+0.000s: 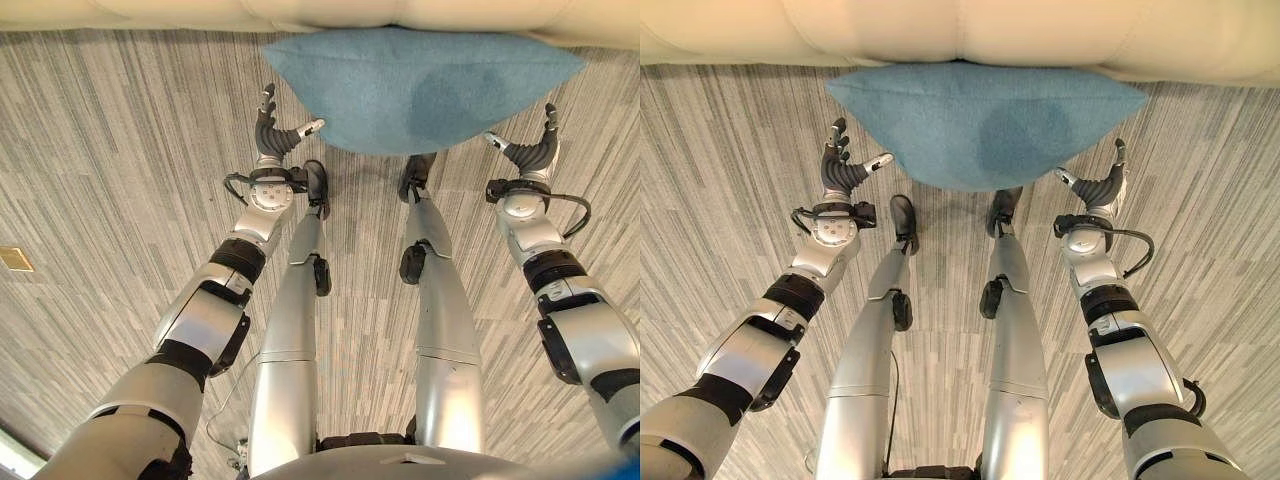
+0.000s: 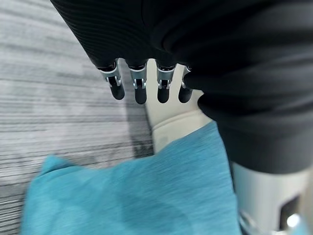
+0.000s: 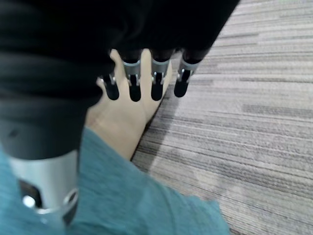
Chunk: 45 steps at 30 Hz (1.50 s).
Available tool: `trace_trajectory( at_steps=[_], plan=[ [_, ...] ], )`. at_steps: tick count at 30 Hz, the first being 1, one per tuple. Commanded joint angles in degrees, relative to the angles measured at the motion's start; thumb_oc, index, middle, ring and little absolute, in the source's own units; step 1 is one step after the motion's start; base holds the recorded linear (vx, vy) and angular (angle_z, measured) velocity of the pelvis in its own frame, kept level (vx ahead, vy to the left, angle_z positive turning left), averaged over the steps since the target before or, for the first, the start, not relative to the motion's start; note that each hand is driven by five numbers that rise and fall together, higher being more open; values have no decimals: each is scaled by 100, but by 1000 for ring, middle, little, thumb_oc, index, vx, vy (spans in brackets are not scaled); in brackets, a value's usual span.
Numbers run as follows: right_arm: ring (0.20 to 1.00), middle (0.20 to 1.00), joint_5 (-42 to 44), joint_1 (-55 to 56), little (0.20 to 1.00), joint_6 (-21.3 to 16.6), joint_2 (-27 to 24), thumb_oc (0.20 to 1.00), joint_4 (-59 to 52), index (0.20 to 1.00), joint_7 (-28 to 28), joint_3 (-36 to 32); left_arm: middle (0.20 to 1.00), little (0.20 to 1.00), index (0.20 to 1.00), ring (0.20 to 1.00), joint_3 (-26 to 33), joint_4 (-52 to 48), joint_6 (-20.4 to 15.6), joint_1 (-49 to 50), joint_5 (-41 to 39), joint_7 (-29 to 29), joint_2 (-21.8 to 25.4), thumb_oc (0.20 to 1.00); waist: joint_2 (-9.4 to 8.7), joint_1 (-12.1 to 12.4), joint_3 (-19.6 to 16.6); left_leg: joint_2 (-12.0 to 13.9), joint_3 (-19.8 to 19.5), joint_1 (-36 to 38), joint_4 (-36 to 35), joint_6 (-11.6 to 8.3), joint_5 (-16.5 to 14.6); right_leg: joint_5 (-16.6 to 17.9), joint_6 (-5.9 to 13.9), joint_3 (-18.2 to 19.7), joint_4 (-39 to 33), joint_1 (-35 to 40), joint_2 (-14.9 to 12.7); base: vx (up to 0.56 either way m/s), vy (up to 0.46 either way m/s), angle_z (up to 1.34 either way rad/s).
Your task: Pick up all the scattered cushions and arrange them neatly on the sofa.
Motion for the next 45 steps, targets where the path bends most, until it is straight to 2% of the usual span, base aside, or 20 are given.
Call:
trace_trajectory(
  at_steps=[1, 7, 11, 15, 16, 17, 18, 21, 25, 27, 29, 31, 35, 37, 38, 40, 41, 43, 45],
  plan=[
    [1000, 1000, 269, 309, 1000, -299, -147, 1000, -168, 1000, 20, 148, 1000, 1000, 1000, 1000, 161, -104, -157, 373, -120, 34, 14, 1000, 221, -71, -603, -45, -437, -153, -217, -74, -277, -1150, 693, 160, 1039, 35, -110, 0, 0, 0],
    [1000, 1000, 391, -344, 1000, -353, -267, 1000, -184, 1000, 59, 396, 1000, 1000, 1000, 1000, -13, 31, -76, -68, -68, 108, -93, 1000, 256, -29, -653, -44, -465, -401, -116, -35, -282, -1185, 725, 213, 1233, -277, -117, 25, -24, 1],
    [1000, 1000, 577, -1388, 1000, -416, -146, 1000, -290, 1000, 29, 825, 1000, 1000, 1000, 1000, -302, 501, 126, -860, 134, 296, -400, 1000, 267, 15, -721, -55, -479, -602, -13, 69, -286, -1179, 744, 325, 1425, -567, -90, 37, -4, -1],
    [1000, 1000, 621, -1871, 1000, -407, 0, 1000, -454, 1000, 43, 1065, 1000, 1000, 1000, 1000, -350, 534, 76, -1272, -114, 297, -533, 1000, 281, 25, -755, -55, -480, -693, 32, 79, -283, -1182, 742, 350, 1480, -670, -86, 0, 0, 0],
    [514, 514, 585, -2192, 514, -386, 140, 514, -707, 514, 57, 1260, 592, 592, 592, 592, -358, 326, -76, -1519, -559, 268, -662, 592, 297, 42, -810, -64, -483, -759, 103, 84, -284, -1183, 731, 353, 1550, -732, -84, 0, 0, 0],
    [310, 310, 583, -2196, 310, -382, 141, 310, -711, 310, 54, 1263, 347, 347, 347, 347, -355, 327, -76, -1524, -566, 265, -658, 347, 298, 38, -810, -65, -483, -766, 109, 84, -287, -1185, 731, 353, 1556, -739, -85, 0, 0, 0],
    [200, 200, 582, -2278, 200, -394, 218, 200, -838, 200, 62, 1300, 200, 200, 200, 200, -346, 181, -153, -1589, -711, 267, -728, 200, 306, 45, -836, -64, -486, -779, 125, 84, -288, -1195, 725, 357, 1585, -759, -73, 0, 0, 0],
    [200, 200, 461, -2326, 200, -620, 585, 200, -1507, 200, 90, 1310, 200, 200, 200, 200, -330, -632, -414, -1636, -853, 362, -868, 200, 349, 37, -981, -76, -512, -848, 186, 67, -303, -1227, 705, 349, 1636, -783, -15, -2, -33, 0],
    [200, 200, 288, -1985, 200, -772, 681, 200, -2054, 200, 96, 1125, 200, 200, 200, 200, -203, -1239, -521, -1365, -808, 422, -859, 200, 361, 11, -1119, -75, -566, -801, 200, 28, -304, -1246, 677, 331, 1625, -694, 35, -5, -45, 0],
    [200, 200, 247, -1877, 200, -801, 683, 200, -2183, 200, 92, 1056, 200, 200, 200, 200, -164, -1371, -537, -1285, -781, 445, -857, 200, 358, 10, -1150, -70, -574, -790, 227, 21, -312, -1264, 660, 312, 1641, -663, 49, -4, -22, 2],
    [200, 200, -20, -1299, 200, -907, 626, 200, -2786, 200, 150, 761, 200, 200, 200, 200, -17, -2061, -474, -813, -421, 433, -748, 200, 360, 9, -1267, -35, -655, -635, 470, -12, -420, -1418, 605, 264, 1871, -468, 123, -8, -47, 9],
    [200, 200, -204, -843, 200, -933, 598, 200, -3134, 200, 251, 596, 200, 200, 200, 200, 57, -2528, -398, -326, -149, 396, -678, 200, 353, -11, -1291, -4, -709, -501, 823, -34, -552, -1500, 583, 142, 2130, -203, 81, -10, -48, 6],
    [200, 200, -316, -24, 200, -991, 651, 200, -3779, 200, 499, 402, 200, 200, 200, 200, 203, -3252, -408, 528, 16, 205, -621, 200, 339, 1, -1402, 58, -780, 184, 662, -126, -585, -1494, 578, -58, 2001, 527, 15, -6, -44, 5],
    [200, 200, -349, 705, 200, -1070, 694, 200, -4308, 200, 681, 306, 200, 200, 200, 200, 217, -3796, -463, 1230, 115, 27, -471, 200, 328, 21, -1527, 60, -846, 984, 140, -230, -501, -1438, 590, -218, 1506, 1291, -5, 21, -42, 12],
    [200, 200, -326, 919, 200, -1113, 736, 200, -4381, 200, 742, 255, 200, 200, 200, 200, 247, -3955, -495, 1411, 144, -36, -444, 200, 317, 41, -1542, 49, -846, 1135, -37, -236, -302, -1257, 534, -292, 1305, 1450, -30, -10, -25, 9],
    [200, 200, -268, 1393, 200, -1158, 783, 200, -4588, 200, 862, 216, 200, 200, 200, 200, 292, -4130, -549, 1821, 122, -151, -439, 200, 299, 48, -1615, 20, -866, 1698, -362, -270, -267, -1176, 551, -399, 975, 1954, -29, -6, -6, 10],
    [200, 200, -231, 1879, 200, -1169, 820, 200, -4763, 200, 992, 183, 200, 200, 200, 200, 300, -4319, -618, 2263, 62, -268, -413, 200, 267, 56, -1685, 1, -892, 2262, -619, -281, -253, -1107, 574, -486, 667, 2504, -28, 18, 8, 11],
    [200, 200, -231, 1899, 200, -1165, 822, 200, -4774, 200, 994, 183, 200, 200, 200, 200, 297, -4329, -615, 2282, 62, -269, -412, 200, 271, 56, -1659, 5, -898, 2318, -648, -282, -244, -1099, 575, -497, 639, 2563, -21, 27, 19, 5],
    [200, 200, -233, 2714, 200, -1154, 793, 200, -5064, 200, 1242, 68, 200, 200, 200, 200, 362, -4619, -681, 3115, -34, -535, -280, 200, 224, 92, -1694, 39, -873, 3468, -1051, -280, -257, -1032, 633, -624, 182, 3686, -36, 118, 83, -3]
  ],
)
